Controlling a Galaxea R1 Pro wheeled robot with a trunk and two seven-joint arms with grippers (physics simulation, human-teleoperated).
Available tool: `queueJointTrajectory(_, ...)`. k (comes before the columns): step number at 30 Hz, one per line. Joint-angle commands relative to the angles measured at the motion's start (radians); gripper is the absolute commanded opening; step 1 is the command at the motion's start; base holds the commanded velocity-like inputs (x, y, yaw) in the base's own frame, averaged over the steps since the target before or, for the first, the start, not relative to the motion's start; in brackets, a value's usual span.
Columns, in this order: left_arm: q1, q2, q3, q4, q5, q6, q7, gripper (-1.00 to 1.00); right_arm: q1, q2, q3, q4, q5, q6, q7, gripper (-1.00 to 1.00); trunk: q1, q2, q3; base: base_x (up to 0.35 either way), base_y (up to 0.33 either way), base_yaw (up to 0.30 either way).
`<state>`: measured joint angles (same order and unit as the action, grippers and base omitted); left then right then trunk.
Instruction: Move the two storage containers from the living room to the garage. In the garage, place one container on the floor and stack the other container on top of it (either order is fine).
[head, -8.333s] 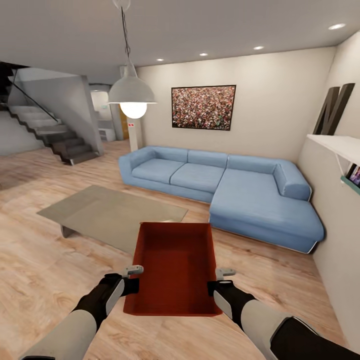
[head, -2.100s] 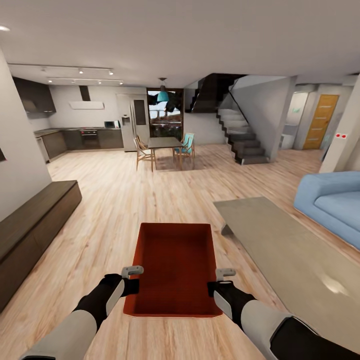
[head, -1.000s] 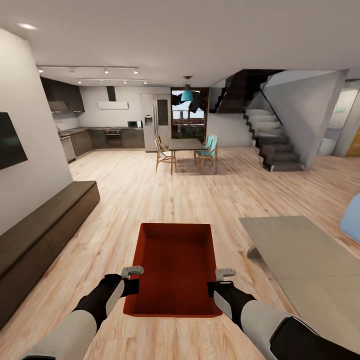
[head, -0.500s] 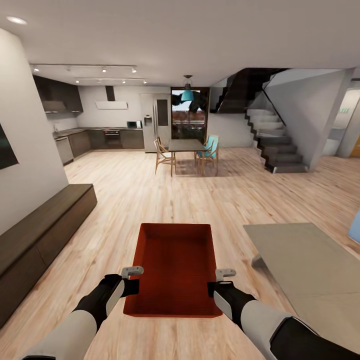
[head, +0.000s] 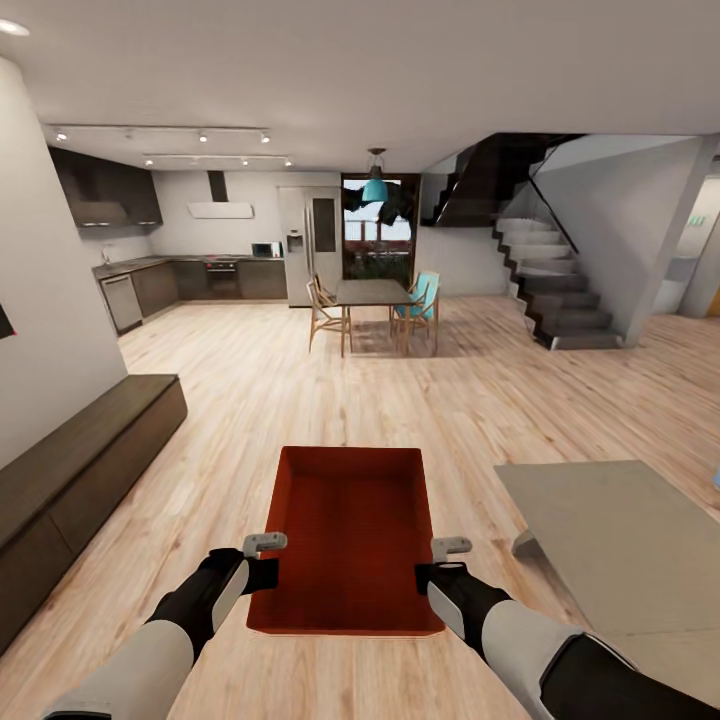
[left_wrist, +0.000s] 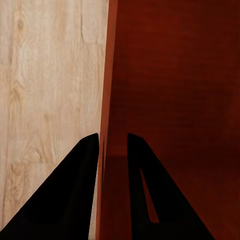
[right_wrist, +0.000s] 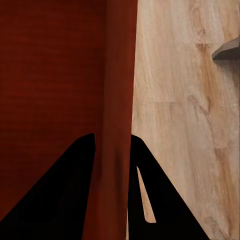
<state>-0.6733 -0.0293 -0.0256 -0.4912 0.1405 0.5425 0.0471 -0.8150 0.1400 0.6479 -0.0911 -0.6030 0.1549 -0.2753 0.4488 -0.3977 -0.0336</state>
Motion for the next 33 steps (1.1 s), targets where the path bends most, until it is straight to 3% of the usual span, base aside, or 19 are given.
queueJointTrajectory(1, -0.001, 0.002, 0.005, -0.001, -0.032, 0.008, 0.02, -1.0, -0.001, -0.002, -0.002, -0.003, 0.023, 0.006, -0.01, -1.0, 0.001, -0.002, -0.002, 0.323, 0.0, 0.0)
queueJointTrajectory(33, -0.001, 0.001, 0.006, 0.0, -0.032, 0.007, 0.019, -1.0, -0.001, -0.002, -0.002, -0.003, 0.023, 0.006, -0.01, -1.0, 0.001, -0.002, -0.002, 0.323, 0.0, 0.0)
